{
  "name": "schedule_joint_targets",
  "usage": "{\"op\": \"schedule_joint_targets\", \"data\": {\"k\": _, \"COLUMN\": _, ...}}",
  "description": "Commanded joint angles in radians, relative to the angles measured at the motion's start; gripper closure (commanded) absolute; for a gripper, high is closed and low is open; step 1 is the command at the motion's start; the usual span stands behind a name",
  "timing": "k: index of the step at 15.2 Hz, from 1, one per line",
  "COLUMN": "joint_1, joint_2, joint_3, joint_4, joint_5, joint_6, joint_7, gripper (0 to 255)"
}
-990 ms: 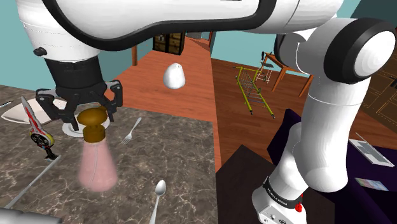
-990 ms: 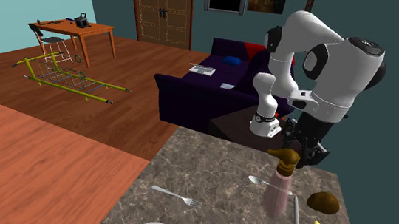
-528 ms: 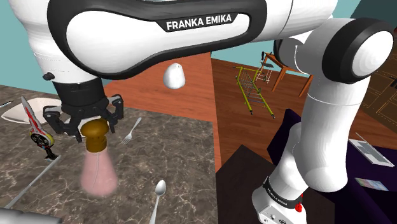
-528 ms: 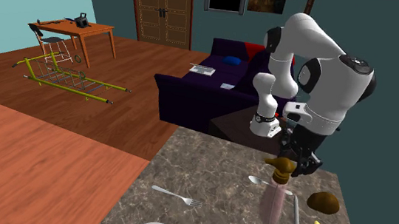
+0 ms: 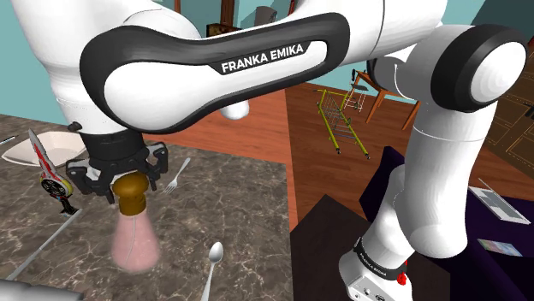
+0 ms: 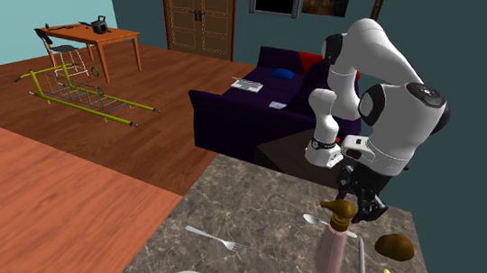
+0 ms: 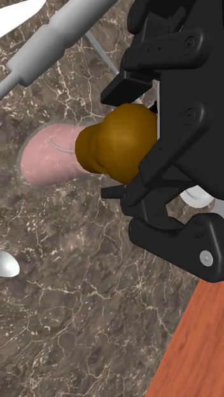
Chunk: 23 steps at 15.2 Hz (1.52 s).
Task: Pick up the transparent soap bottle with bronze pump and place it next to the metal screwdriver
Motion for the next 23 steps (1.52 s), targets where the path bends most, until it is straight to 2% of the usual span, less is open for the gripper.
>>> {"op": "schedule_joint_targets", "data": {"k": 1, "joint_1": 0.0, "joint_2": 0.0, "joint_3": 0.0, "joint_4": -0.001, "joint_5": -0.001, "joint_6": 0.003, "joint_7": 0.001, "gripper": 255}}
{"op": "schedule_joint_targets", "data": {"k": 5, "joint_1": 0.0, "joint_2": 0.0, "joint_3": 0.0, "joint_4": -0.001, "joint_5": -0.001, "joint_6": 0.003, "joint_7": 0.001, "gripper": 255}}
{"op": "schedule_joint_targets", "data": {"k": 6, "joint_1": 0.0, "joint_2": 0.001, "joint_3": 0.0, "joint_4": -0.001, "joint_5": -0.001, "joint_6": 0.002, "joint_7": 0.001, "gripper": 0}}
{"op": "schedule_joint_targets", "data": {"k": 11, "joint_1": 0.0, "joint_2": 0.0, "joint_3": 0.0, "joint_4": -0.001, "joint_5": -0.001, "joint_6": 0.003, "joint_7": 0.001, "gripper": 0}}
{"op": "schedule_joint_targets", "data": {"k": 15, "joint_1": 0.013, "joint_2": -0.008, "joint_3": 0.008, "joint_4": 0.115, "joint_5": 0.009, "joint_6": -0.12, "joint_7": -0.008, "gripper": 0}}
{"op": "schedule_joint_targets", "data": {"k": 23, "joint_1": 0.013, "joint_2": -0.008, "joint_3": 0.008, "joint_4": 0.115, "joint_5": 0.009, "joint_6": -0.12, "joint_7": -0.008, "gripper": 0}}
